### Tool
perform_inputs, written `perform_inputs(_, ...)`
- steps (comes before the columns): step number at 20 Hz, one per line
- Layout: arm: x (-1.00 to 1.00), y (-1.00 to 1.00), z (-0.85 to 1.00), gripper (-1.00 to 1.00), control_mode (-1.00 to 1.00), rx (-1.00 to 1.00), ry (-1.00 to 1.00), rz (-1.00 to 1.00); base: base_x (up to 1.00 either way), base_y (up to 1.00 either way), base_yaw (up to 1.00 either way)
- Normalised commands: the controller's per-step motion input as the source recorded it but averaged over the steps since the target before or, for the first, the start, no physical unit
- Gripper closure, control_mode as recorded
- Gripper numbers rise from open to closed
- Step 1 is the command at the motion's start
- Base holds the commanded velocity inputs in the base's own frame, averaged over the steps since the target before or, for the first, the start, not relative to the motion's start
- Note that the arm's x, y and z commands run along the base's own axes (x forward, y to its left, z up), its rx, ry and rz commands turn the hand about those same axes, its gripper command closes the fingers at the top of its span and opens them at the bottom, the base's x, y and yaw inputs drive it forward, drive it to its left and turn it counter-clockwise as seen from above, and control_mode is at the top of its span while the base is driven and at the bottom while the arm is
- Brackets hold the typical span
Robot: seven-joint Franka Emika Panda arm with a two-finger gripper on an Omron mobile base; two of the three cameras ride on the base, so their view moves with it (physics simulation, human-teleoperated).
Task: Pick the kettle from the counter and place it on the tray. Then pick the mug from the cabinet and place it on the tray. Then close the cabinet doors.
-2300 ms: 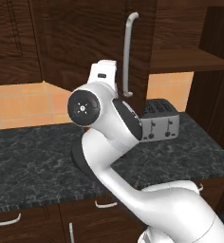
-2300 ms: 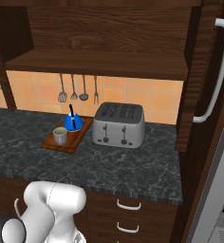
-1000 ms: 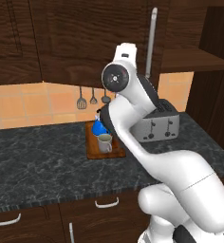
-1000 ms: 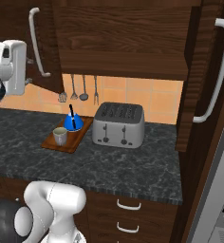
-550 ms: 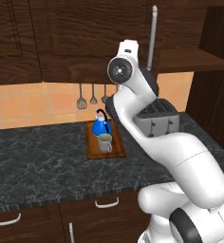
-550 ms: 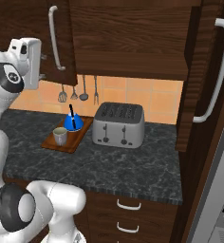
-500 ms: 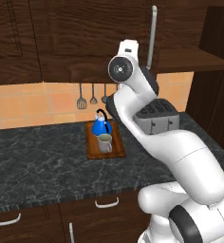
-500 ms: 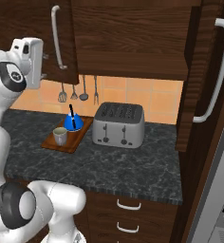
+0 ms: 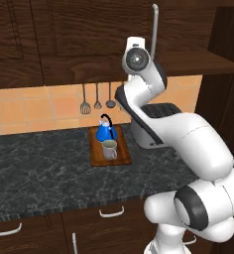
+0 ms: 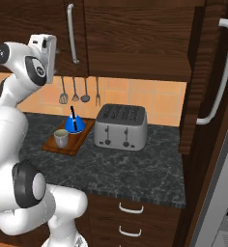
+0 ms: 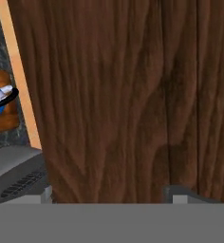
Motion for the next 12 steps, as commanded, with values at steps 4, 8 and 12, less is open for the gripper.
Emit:
perform_inputs(4, 0.34, 0.0, -0.02, -1.0, -1.0, 0.0, 0.0, 0.18, 0.0, 0.0, 0.0)
perform_inputs(8, 0.43, 0.07, -0.06, -1.0, -1.0, 0.0, 0.0, 0.16, 0.0, 0.0, 0.0)
perform_inputs(12, 0.39, 0.22, -0.05, -1.0, -1.0, -0.03, 0.0, 0.08, 0.0, 0.0, 0.0)
